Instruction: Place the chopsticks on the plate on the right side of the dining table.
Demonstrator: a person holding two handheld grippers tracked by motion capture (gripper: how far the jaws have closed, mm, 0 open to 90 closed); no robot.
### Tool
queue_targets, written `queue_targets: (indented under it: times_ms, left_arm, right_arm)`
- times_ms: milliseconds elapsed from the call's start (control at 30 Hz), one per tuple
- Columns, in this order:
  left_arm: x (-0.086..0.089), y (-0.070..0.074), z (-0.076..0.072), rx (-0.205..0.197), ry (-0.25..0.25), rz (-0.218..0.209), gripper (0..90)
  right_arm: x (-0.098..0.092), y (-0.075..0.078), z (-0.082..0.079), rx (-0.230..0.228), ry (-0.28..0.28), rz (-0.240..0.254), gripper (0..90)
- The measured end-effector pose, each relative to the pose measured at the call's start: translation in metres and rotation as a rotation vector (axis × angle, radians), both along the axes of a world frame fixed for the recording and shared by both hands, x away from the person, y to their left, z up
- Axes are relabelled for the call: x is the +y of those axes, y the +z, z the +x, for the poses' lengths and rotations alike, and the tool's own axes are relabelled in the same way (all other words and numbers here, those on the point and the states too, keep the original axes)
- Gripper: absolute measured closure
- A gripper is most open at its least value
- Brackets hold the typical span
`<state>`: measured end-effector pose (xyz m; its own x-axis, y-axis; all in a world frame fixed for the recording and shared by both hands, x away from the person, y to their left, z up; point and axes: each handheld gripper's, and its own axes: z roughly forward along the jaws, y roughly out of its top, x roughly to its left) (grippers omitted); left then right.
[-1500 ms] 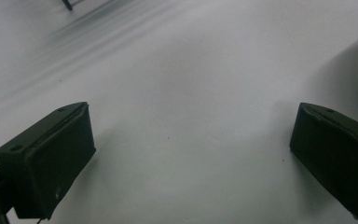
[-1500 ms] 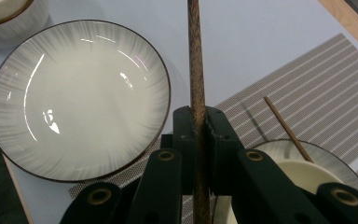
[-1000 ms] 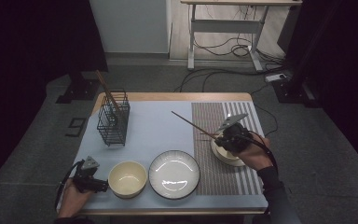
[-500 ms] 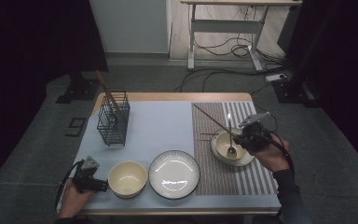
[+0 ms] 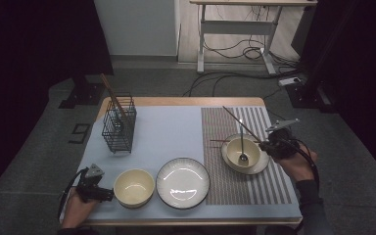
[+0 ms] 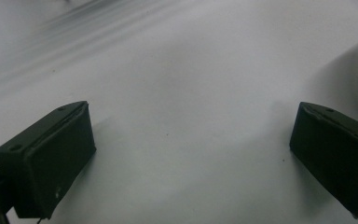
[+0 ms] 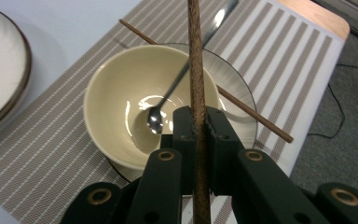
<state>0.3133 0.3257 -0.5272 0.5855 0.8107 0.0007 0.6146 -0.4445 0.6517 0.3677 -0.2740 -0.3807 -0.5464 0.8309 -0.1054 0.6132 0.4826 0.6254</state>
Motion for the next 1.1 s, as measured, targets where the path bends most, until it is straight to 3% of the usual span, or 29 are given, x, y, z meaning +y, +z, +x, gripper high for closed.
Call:
queue_targets:
  times_ms: [400, 1100]
  left_arm:
    - [0.0, 0.0, 0.0, 0.001, 0.001, -0.002, 0.0]
    - [0.0, 0.0, 0.0, -0.001, 0.002, -0.002, 0.0]
  right_arm:
    - [-0.018, -0.017, 0.002, 0.004, -0.105, -0.012, 84.0]
    - [-0.028, -0.06, 0.002, 0.026, -0.2, -0.043, 83.9]
